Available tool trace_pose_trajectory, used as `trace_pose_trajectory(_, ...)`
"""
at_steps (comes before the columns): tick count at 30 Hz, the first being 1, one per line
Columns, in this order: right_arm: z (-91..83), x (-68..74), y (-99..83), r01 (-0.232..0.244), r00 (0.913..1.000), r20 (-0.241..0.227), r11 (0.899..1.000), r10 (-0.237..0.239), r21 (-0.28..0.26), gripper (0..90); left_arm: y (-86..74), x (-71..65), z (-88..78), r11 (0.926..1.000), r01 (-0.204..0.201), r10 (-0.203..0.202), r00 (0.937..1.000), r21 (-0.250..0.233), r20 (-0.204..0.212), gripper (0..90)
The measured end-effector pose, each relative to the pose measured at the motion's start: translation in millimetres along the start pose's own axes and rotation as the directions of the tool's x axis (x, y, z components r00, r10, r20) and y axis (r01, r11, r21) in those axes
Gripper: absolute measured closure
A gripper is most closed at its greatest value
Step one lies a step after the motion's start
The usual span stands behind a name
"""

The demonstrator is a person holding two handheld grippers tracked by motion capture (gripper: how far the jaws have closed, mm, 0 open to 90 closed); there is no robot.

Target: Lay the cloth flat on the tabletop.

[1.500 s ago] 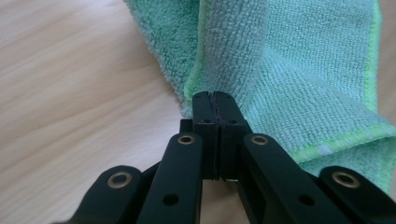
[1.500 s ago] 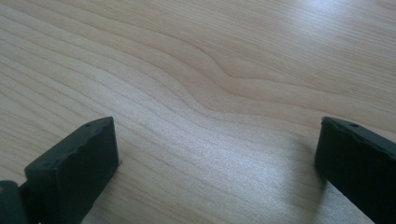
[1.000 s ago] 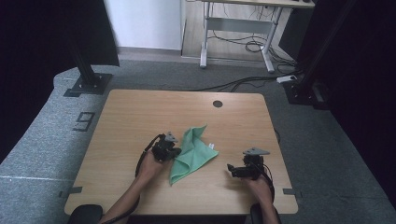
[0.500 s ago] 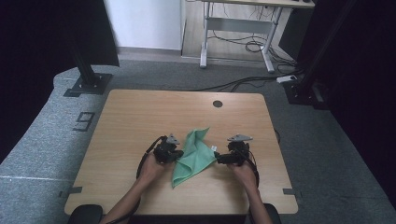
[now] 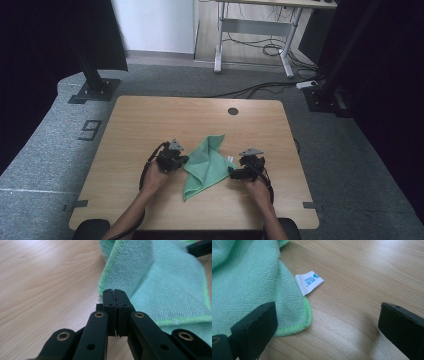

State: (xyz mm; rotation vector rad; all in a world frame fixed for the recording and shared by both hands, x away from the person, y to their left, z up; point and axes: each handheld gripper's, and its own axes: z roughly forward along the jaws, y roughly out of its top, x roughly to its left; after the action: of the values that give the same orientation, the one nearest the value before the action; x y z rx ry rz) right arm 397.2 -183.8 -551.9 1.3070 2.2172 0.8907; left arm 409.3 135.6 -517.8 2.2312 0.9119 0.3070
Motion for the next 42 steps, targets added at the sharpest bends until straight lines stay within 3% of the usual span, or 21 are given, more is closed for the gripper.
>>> trace_pose_trajectory(7,-2.8,-5.0,-4.6,-0.019,0.9998,-0.006,1.0,0.019,0.0,2.1,-13.0,18.5,-11.9,0.999,0.043,-0.042,0.9973,0.012,-0.06,88.1)
trace_pose_trajectory(19,-6.3,-9.5,-8.1,-0.026,0.9997,-0.001,1.0,0.026,0.001,2.3,-44.4,47.7,-28.9,0.9922,0.113,-0.104,0.9825,0.052,-0.154,88.1)
trace_pose_trajectory(26,-9.8,-13.3,-8.6,-0.006,0.9994,0.035,1.0,0.006,0.007,2.7,-61.4,60.7,-40.6,0.9859,0.161,-0.151,0.9729,0.045,-0.175,87.8)
trace_pose_trajectory(29,-10.6,-16.5,-9.2,-0.016,0.9991,0.04,1.0,0.016,0.009,2.9,-64.7,62.5,-44.7,0.9849,0.165,-0.154,0.9738,0.052,-0.167,86.5)
trace_pose_trajectory(31,-10.9,-17.4,-9.1,-0.014,0.9989,0.045,1.0,0.013,0.011,3.1,-63.0,63.5,-46.6,0.9813,0.179,-0.166,0.9729,0.07,-0.161,80.0)
trace_pose_trajectory(32,-11.0,-17.4,-8.7,-0.011,0.9988,0.049,1.0,0.01,0.012,3.5,-61.6,62.9,-47.2,0.9831,0.169,-0.155,0.9732,0.07,-0.169,72.4)
trace_pose_trajectory(34,-12.1,-16.3,-7.8,-0.005,0.9985,0.054,1.0,0.004,0.017,5.4,-55.7,60.2,-47.5,0.9886,0.145,-0.136,0.9738,0.041,-0.183,60.0)
trace_pose_trajectory(36,-14.7,-13.8,-6.4,0.004,0.9981,0.061,1.0,-0.005,0.01,6.0,-48.4,57.4,-44.4,0.9918,0.128,-0.125,0.9779,0.007,-0.168,45.7)
trace_pose_trajectory(39,-21.6,-8.9,-4.1,-0.021,0.9994,0.026,1.0,0.022,-0.021,5.9,-33.7,48.6,-28.6,0.997,0.077,-0.077,0.9841,-0.004,-0.16,28.7)
trace_pose_trajectory(42,-25.6,-1.3,-3.1,-0.031,0.9995,-0.005,0.999,0.031,-0.033,4.7,-26.2,42.4,-9.4,0.999,0.011,-0.002,0.9827,0.044,-0.185,18.9)
